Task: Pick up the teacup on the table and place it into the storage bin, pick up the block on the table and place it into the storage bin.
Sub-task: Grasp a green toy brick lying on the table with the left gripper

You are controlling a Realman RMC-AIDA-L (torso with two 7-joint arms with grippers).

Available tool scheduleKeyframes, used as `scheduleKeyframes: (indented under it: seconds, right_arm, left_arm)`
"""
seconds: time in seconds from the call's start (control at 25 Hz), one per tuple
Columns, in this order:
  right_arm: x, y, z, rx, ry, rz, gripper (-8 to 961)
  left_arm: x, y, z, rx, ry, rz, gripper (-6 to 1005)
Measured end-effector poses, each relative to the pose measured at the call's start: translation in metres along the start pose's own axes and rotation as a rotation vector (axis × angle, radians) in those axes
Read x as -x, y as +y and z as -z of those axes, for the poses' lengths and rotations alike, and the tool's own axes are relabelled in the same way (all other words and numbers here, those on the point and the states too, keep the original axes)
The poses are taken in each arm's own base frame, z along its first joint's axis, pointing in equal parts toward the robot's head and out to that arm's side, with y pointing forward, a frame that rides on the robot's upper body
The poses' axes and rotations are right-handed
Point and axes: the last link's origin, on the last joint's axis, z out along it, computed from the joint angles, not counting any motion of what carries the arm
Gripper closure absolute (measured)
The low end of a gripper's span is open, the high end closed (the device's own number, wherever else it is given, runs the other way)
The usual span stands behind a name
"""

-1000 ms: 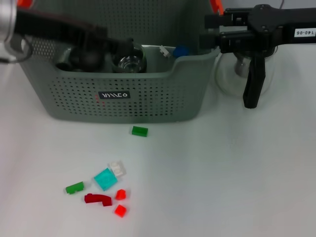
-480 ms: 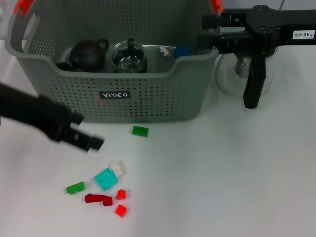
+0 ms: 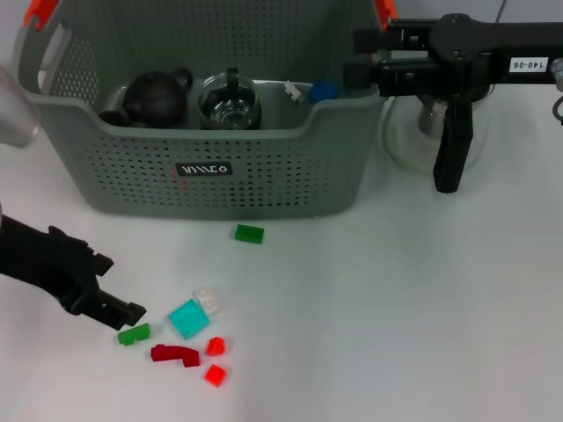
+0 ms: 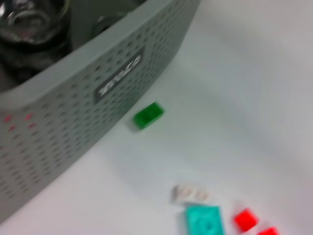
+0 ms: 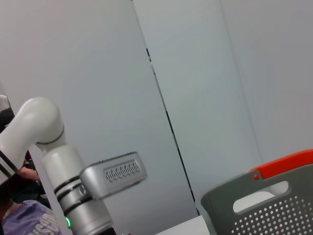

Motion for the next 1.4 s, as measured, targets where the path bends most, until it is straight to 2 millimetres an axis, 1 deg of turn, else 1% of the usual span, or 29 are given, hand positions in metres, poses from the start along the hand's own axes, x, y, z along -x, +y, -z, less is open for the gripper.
scheduleKeyframes:
  seconds: [0.12,0.44,0.6,0.76,0.92,1.16,1.28,1.4]
  right_arm:
    - [-0.002,-0.001,-0.002,-0.003,0.0,-0.007,175]
    - [-0.006,-0.003,-0.007,-0.011,0.006,-0.018,175]
    - [-0.012,-0.001,-0.012,0.015,0.028,-0.002,175]
    - [-0.019,0.006,-0.016,0.066,0.084,0.015,175]
    - [-0.033,0.012,-0.021,0.112,0.205,0.019,175]
    - [-0.053,0.012,-0.034,0.109,0.378,0.016,175]
    - [-0.058,0.01,-0.038,0.096,0.405,0.01,175]
    - [-0.056,0.008,-0.038,0.09,0.393,0.005,175]
  left_arm:
    - [0.006,-0.006,-0.009,-0.032,-0.01,-0.019,80]
    - [0.012,-0.014,-0.033,-0.093,-0.074,-0.091,86]
    - [0.013,-0.012,-0.042,-0.092,-0.114,-0.133,95]
    - [0.012,-0.009,-0.046,-0.086,-0.129,-0.161,104]
    - [0.011,-0.006,-0.046,-0.075,-0.14,-0.176,113]
    - [0.01,-0.003,-0.051,-0.064,-0.15,-0.192,126]
    - [0.01,-0.002,-0.052,-0.061,-0.145,-0.193,133]
    - [0.009,-0.002,-0.053,-0.061,-0.144,-0.194,140]
